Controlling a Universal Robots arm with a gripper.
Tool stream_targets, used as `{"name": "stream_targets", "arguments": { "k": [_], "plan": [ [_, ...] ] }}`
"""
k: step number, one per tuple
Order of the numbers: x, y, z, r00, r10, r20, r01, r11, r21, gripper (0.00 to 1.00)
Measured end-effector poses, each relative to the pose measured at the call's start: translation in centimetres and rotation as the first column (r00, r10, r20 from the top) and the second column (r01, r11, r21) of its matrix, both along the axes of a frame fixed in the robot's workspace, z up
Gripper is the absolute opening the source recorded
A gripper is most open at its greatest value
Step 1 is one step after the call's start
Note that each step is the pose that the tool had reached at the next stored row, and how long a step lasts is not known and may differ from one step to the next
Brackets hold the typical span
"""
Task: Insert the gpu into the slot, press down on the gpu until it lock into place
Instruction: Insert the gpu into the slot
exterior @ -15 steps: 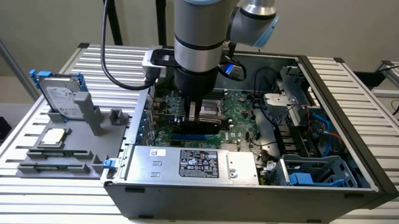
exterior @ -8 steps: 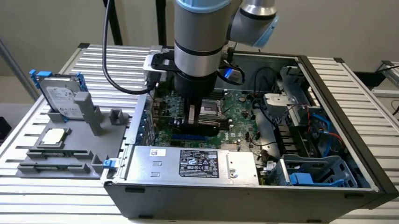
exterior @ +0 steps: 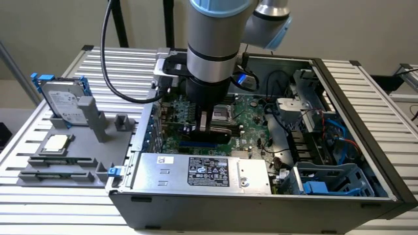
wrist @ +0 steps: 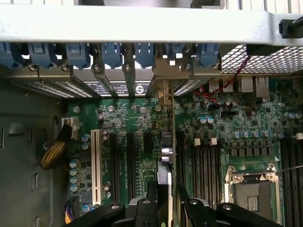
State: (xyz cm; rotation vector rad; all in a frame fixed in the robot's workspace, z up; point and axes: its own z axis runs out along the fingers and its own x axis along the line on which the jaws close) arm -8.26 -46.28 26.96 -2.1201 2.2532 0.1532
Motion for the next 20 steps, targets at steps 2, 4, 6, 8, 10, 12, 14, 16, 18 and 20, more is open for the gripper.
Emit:
{"name": "stream_targets", "arguments": {
  "k": [2,4,6,8,10,12,14,16,18,20],
  "plan": [
    [0.02,0.0,-0.08,1.0,0.0,-0.0009,0.0,1.0,-0.002,0.26],
    [0.02,0.0,-0.21,1.0,0.0,-0.0018,0.0,1.0,-0.0052,0.26],
    [0.02,0.0,-0.37,1.0,0.0,-0.0029,0.0,0.9999,-0.0107,0.26],
    [0.03,0.01,-0.53,1.0,0.0,-0.0045,0.0,0.9999,-0.0155,0.26],
    [0.02,0.04,-0.62,1.0,0.0,-0.0087,0.0,0.9998,-0.0184,0.26],
    [0.03,0.07,-0.66,0.9998,0.0,-0.0177,-0.001,0.9998,-0.02,0.26],
    [0.02,0.13,-0.74,0.9996,0.0,-0.0295,0.0,0.9998,-0.021,0.26],
    [0.04,0.14,-0.68,0.9991,0.0,-0.0417,-0.001,0.9997,-0.0245,0.26],
    [0.06,0.16,-0.68,0.9989,0.0,-0.0467,-0.001,0.9997,-0.0254,0.26],
    [0.09,0.2,-0.68,0.9988,0.0,-0.0482,-0.001,0.9997,-0.0259,0.26]
  ]
}}
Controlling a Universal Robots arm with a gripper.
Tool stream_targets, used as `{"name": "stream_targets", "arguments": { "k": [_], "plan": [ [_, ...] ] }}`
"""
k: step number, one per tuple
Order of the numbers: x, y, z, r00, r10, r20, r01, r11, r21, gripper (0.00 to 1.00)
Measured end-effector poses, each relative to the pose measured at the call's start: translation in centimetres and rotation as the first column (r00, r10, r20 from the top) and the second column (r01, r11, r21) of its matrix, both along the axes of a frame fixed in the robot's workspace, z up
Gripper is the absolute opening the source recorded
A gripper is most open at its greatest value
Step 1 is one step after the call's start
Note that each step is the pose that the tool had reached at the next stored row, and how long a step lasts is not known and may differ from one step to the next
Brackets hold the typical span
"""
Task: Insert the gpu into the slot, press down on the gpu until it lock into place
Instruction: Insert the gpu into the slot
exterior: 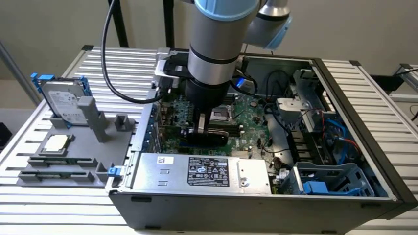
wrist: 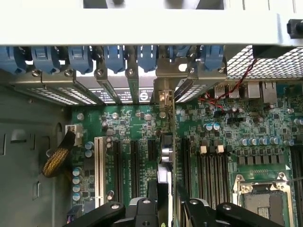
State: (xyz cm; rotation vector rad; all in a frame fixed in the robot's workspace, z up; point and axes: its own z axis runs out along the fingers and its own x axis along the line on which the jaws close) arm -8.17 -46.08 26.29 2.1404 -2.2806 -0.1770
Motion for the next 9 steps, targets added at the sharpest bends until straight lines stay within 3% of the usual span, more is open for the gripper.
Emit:
{"name": "stream_targets", "arguments": {
  "k": [9],
  "plan": [
    [0.27,0.05,-0.27,1.0,0.0,-0.0039,0.0,1.0,-0.0008,0.26]
  ]
}}
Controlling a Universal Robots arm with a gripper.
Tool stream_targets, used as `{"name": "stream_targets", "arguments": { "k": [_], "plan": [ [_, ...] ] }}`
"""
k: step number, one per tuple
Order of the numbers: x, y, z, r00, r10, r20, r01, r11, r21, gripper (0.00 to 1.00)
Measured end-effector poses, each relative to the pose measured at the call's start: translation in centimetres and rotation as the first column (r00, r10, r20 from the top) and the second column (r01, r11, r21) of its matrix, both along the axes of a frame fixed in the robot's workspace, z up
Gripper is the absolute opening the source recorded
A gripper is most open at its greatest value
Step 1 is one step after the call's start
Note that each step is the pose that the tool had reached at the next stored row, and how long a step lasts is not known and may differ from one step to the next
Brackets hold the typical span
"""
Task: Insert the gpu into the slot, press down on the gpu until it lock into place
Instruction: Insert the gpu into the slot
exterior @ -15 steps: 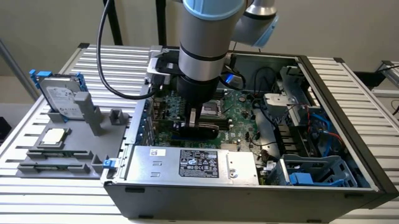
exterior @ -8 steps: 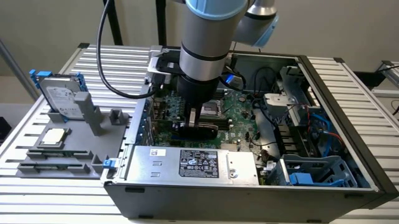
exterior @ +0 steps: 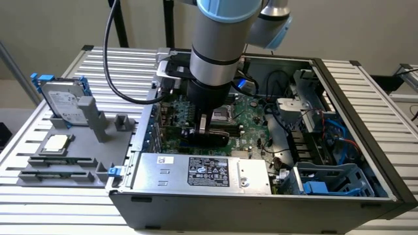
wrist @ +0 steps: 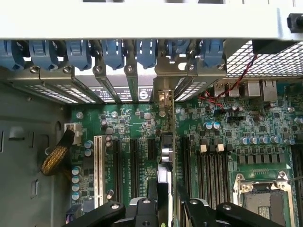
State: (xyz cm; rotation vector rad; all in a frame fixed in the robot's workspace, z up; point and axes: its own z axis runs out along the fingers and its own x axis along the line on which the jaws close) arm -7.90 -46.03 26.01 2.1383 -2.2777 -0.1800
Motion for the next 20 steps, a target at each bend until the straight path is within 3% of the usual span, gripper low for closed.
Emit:
{"name": "stream_targets", "arguments": {
  "k": [20],
  "plan": [
    [0.0,0.28,-0.27,1.0,0.004,-0.0085,-0.004,1.0,0.0004,0.26]
  ]
}}
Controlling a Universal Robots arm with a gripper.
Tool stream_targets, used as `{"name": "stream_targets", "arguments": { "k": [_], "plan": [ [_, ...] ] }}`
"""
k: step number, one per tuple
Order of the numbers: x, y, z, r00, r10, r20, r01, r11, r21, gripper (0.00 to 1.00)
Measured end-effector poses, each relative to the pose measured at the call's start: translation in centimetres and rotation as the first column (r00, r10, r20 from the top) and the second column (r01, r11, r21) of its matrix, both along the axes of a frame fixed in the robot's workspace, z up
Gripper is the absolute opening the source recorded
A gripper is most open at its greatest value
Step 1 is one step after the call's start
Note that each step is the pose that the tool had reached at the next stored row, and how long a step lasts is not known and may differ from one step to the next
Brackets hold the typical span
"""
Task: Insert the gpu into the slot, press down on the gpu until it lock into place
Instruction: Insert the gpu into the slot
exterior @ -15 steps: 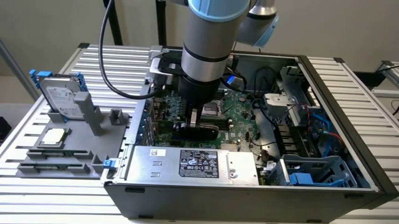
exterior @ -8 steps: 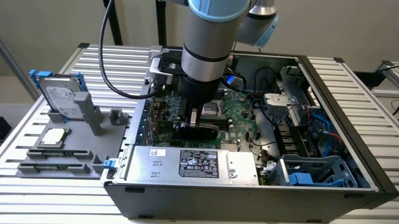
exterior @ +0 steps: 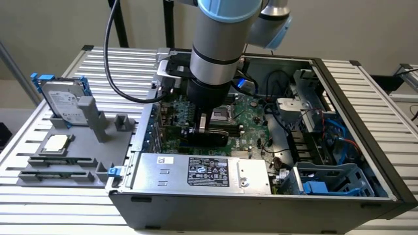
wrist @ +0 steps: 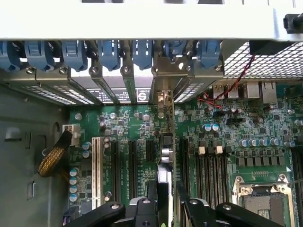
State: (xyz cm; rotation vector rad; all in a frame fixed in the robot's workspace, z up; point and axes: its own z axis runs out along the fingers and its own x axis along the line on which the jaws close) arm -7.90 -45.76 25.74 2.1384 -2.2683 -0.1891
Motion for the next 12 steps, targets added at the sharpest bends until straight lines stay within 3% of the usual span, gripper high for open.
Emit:
{"name": "stream_targets", "arguments": {
  "k": [12],
  "plan": [
    [0.18,0.14,-0.02,1.0,0.001,-0.0025,-0.001,1.0,0.0034,0.26]
  ]
}}
